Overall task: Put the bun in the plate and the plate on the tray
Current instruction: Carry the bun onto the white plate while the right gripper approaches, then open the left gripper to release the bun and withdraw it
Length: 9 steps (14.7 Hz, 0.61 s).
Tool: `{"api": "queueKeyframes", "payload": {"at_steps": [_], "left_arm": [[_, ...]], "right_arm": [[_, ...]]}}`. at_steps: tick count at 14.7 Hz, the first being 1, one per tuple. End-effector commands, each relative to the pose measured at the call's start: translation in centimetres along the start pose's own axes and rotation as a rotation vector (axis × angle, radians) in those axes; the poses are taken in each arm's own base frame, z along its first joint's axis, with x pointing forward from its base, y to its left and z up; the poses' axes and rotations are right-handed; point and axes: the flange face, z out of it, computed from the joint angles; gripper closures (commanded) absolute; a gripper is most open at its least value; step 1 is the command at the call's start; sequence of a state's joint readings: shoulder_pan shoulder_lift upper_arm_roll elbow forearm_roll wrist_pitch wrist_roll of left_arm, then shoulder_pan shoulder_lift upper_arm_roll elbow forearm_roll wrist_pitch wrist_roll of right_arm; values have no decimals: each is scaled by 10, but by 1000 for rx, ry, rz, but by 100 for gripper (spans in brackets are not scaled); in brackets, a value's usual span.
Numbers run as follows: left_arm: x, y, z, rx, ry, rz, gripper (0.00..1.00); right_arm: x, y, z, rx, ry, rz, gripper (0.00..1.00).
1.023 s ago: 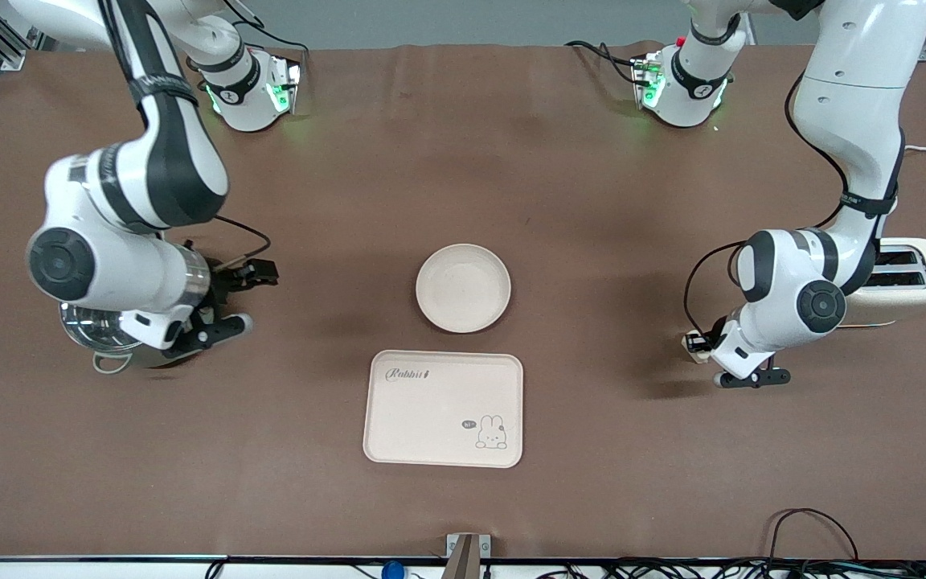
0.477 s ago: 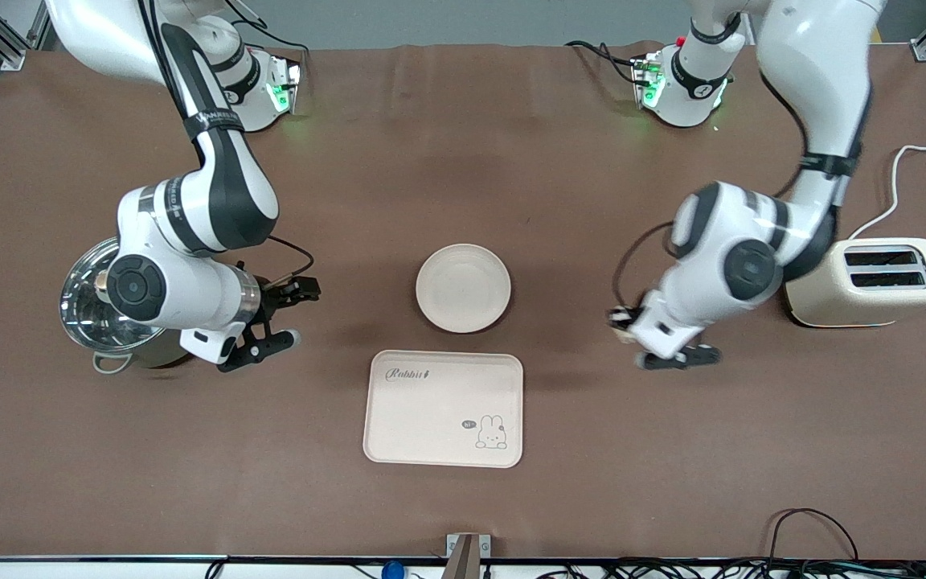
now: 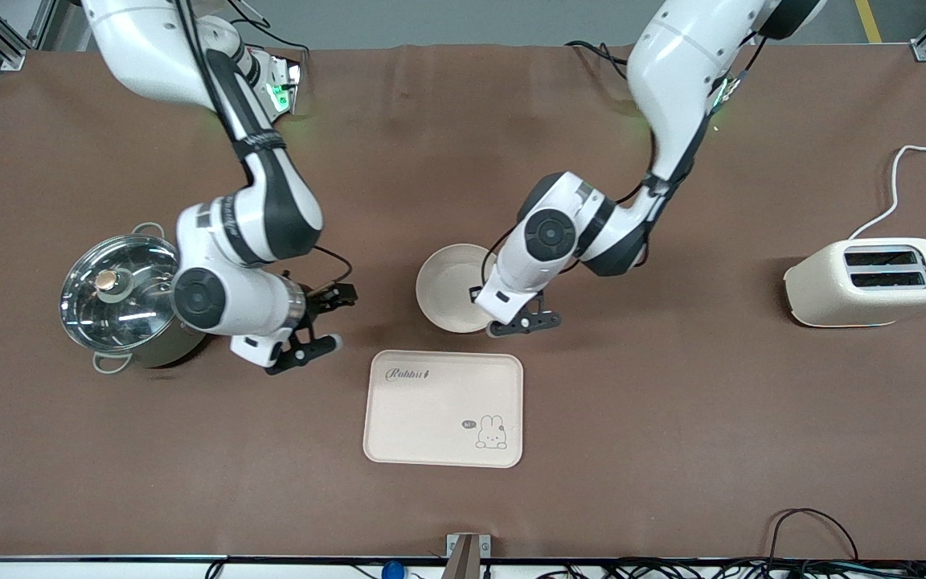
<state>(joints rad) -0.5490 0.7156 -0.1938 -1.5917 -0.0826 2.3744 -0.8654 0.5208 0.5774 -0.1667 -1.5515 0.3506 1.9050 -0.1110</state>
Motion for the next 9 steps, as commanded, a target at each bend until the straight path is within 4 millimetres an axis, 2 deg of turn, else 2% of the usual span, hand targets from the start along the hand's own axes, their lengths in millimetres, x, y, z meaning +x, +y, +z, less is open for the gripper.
{"api": "queueKeyframes", "payload": {"at_steps": [1,3,5,6,7,9], "left_arm": [[-13,21,1,-24,9,-73,0],[-11,22,-4,-31,12,-145,0],[-12,22,-8,-22,11,-169,0],[-5,16,-13,-6,14,-162,0],[2,9,-35,40,27,-105,0],[41,-30,-88,119,50,25,0]], "right_arm": [[3,-7,14,65,-3,58,0],[4,-13,22,96,-1,67,0],[4,-31,38,80,26,45,0],[5,-41,41,75,41,34,4],[4,-52,42,71,45,18,8],[3,-65,52,90,42,14,16]]}}
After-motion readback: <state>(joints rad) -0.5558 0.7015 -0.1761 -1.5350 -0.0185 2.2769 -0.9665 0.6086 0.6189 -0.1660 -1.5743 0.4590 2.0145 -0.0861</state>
